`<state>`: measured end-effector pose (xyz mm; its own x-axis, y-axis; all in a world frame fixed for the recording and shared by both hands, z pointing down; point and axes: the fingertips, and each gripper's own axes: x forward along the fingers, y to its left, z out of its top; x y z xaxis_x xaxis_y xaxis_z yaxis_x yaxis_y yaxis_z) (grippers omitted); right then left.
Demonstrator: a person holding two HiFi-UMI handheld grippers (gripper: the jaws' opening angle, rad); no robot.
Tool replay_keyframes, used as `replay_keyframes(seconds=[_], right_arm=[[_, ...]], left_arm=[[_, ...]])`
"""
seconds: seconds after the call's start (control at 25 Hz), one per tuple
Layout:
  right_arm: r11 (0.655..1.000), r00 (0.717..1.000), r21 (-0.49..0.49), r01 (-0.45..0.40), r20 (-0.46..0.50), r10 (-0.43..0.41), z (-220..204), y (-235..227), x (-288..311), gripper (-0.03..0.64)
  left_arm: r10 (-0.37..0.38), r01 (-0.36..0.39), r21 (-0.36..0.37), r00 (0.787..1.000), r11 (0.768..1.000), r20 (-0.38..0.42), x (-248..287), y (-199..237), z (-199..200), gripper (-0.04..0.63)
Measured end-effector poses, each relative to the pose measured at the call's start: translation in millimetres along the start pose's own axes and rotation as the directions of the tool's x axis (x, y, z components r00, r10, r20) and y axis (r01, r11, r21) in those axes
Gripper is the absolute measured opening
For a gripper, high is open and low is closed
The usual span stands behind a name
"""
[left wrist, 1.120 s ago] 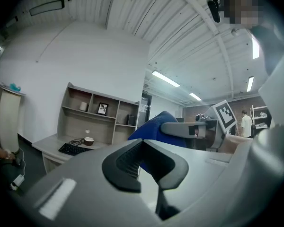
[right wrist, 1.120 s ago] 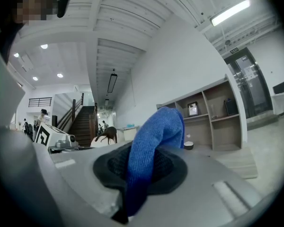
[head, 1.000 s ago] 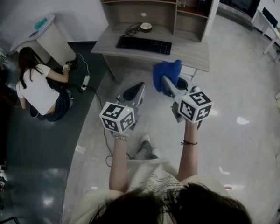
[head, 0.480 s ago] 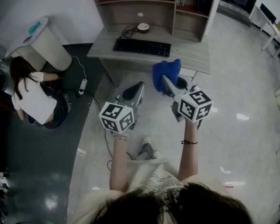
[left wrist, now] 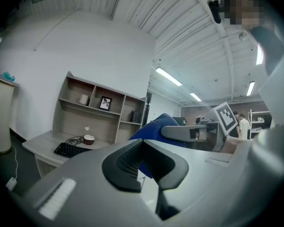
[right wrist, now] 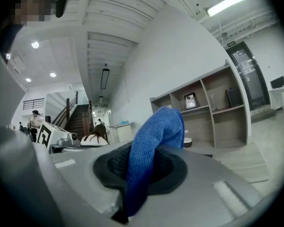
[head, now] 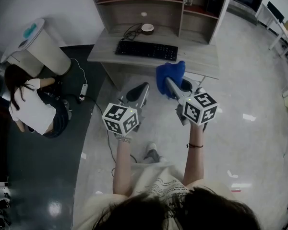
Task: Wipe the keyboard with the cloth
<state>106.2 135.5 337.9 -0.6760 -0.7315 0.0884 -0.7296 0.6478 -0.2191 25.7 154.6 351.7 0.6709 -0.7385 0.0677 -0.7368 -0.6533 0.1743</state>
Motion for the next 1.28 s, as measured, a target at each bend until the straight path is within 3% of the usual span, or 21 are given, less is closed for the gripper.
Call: replay_keyframes(seconds=[0.8, 1.28], right_arm=[[0.997, 0.997, 0.001, 0.071, -0.008, -0.071, -0.5, -20.1, 47.9, 0.060], [0.996, 0.997, 0.033, 0.079, -0.025, -0.078, -3.7, -46.4, 71.2, 0.059]], left_arm=[[-0.103, 0.103, -0.003, 0.995, 0.995, -0.002, 30.0, 46.3, 3.9, 0.003], [-0.090, 0.089, -0.026, 0.996, 0.996, -0.023, 50.2, 70.8, -2.5, 0.003]])
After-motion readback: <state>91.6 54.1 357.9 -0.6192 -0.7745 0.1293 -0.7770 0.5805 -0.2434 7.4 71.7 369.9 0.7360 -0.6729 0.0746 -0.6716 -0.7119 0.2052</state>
